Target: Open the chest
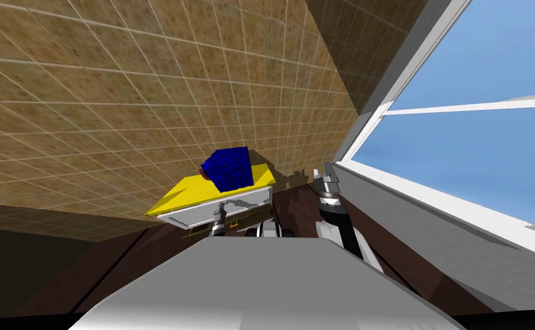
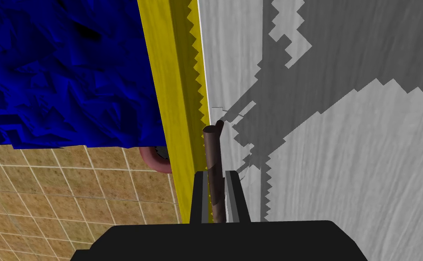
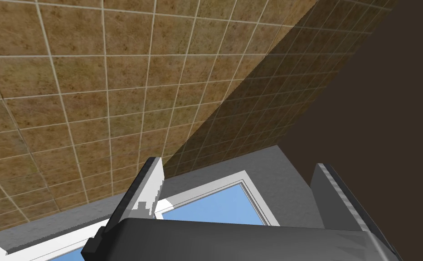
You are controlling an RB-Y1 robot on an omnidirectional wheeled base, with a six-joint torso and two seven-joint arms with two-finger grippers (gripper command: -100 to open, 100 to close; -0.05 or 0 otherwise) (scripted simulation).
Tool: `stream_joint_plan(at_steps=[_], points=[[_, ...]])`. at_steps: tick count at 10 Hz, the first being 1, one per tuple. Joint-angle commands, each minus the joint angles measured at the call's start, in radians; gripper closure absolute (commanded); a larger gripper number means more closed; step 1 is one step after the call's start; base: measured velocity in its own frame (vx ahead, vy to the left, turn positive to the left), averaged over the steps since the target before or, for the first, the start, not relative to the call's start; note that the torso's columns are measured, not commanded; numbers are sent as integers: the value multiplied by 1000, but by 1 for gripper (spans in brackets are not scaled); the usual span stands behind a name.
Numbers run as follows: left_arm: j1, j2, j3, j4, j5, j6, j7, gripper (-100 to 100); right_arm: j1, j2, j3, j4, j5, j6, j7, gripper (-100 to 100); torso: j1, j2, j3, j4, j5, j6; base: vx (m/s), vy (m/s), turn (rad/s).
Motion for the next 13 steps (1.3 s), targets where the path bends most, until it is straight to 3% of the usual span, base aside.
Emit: stream_joint_plan(at_steps=[1, 7, 8, 13], points=[[-13, 14, -2, -23, -1, 30, 10, 100, 0, 0, 0, 0, 0, 0, 0, 0, 1, 2, 1, 0, 1, 0, -73, -62, 18], [-38, 44, -5, -64, -1, 86, 33, 100, -1, 0, 0, 0, 0, 0, 0, 0, -7, 4, 1, 6, -7, 0, -140, -57, 13], [-27, 40, -5, -44, 0, 93, 33, 100, -1, 0, 0, 0, 0, 0, 0, 0, -6, 2, 0, 6, -8, -1, -34, -9, 1], [-25, 61, -11, -83, -3, 90, 55, 100, -1, 0, 0, 0, 0, 0, 0, 0, -6, 8, 4, 6, -6, -2, -163, -70, 22]])
